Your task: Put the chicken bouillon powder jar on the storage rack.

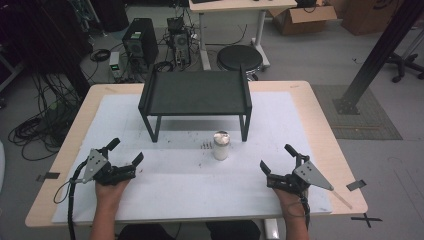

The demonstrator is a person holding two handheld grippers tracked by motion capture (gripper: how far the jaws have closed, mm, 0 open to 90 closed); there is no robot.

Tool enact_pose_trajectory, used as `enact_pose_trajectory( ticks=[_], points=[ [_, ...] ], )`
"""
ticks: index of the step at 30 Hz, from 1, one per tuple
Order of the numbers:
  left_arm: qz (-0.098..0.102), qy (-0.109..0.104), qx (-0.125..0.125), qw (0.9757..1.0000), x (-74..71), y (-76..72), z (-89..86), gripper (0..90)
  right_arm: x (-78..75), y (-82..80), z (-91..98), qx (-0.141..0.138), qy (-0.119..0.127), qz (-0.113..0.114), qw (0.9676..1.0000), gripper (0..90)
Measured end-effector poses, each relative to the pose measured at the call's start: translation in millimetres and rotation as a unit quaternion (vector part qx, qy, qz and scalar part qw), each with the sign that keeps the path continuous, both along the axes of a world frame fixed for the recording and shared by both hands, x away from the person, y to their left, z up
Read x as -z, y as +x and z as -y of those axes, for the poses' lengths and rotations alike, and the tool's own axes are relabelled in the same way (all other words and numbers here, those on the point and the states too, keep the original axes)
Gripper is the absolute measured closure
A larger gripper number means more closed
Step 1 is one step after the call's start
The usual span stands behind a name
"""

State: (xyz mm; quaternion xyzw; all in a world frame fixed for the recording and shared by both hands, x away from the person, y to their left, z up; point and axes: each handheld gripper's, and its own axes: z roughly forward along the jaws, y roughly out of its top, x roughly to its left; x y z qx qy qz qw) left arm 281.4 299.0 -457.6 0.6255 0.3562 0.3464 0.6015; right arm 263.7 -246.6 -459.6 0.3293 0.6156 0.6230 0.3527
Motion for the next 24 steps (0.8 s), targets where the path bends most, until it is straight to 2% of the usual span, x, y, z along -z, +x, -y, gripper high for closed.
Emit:
enact_pose_trajectory(
  ticks=[11, 15, 21, 24],
  points=[
    [0.001, 0.001, -0.002, 1.0, 0.0, -0.3, 0.1, 0.2, -0.3, 1.1, 0.0, -0.002, 0.0, -0.005, 1.0, 0.0],
    [-0.001, -0.001, -0.002, 1.0, -0.1, 0.2, 0.0, 0.2, 0.0, 0.0, 0.1, -0.002, 0.0, 0.001, 1.0, 0.0],
    [0.001, 0.0, -0.002, 1.0, 0.0, -0.1, 0.1, 0.2, -0.5, 1.5, -0.6, -0.005, -0.004, -0.006, 1.0, 0.0],
    [0.002, 0.002, -0.002, 1.0, -0.1, -0.3, 0.5, 0.2, -1.1, 4.4, 0.6, -0.008, 0.002, -0.021, 0.9998, 0.0]
  ],
)
